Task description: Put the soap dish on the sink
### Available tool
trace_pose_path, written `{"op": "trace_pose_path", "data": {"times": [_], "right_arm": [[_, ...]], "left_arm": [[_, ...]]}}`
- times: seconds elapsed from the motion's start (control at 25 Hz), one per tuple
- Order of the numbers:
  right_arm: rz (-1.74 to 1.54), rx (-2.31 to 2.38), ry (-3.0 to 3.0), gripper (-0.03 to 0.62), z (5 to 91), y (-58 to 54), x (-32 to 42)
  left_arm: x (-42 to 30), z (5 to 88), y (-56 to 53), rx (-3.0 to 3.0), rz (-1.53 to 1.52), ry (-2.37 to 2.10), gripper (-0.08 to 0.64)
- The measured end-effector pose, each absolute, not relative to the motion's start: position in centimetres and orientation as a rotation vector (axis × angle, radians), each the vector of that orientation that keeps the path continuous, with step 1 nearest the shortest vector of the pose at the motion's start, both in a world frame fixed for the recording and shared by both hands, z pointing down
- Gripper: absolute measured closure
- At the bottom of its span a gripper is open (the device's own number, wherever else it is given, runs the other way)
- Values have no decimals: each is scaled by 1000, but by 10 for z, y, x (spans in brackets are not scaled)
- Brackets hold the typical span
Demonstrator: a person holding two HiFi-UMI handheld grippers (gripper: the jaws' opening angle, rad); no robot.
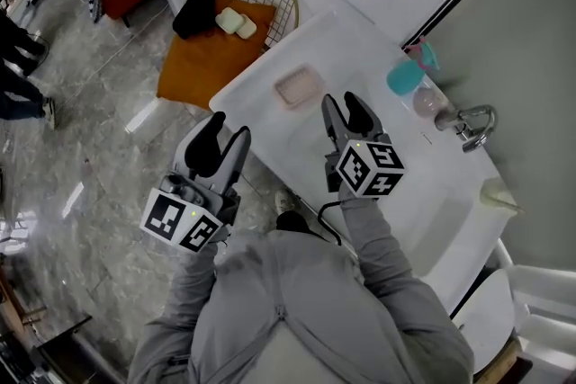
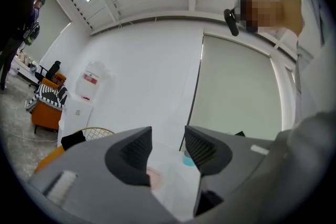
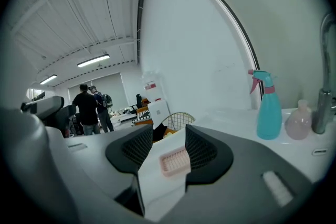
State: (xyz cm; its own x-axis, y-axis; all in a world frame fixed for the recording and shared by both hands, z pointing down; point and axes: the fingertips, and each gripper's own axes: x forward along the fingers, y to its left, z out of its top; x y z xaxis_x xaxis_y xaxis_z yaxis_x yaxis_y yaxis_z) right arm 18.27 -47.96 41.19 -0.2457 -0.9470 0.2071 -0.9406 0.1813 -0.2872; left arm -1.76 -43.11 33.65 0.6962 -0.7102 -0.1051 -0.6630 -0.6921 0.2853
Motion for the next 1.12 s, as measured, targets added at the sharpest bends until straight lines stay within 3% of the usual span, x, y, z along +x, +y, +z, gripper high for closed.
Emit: {"op": "trace_pose_path", "data": {"times": [1.12], "right_arm": [[-297,-1817,2422,417,350,-394,161]], "left_arm": [[-9,340,-430,2710,-277,-1067,350]]}}
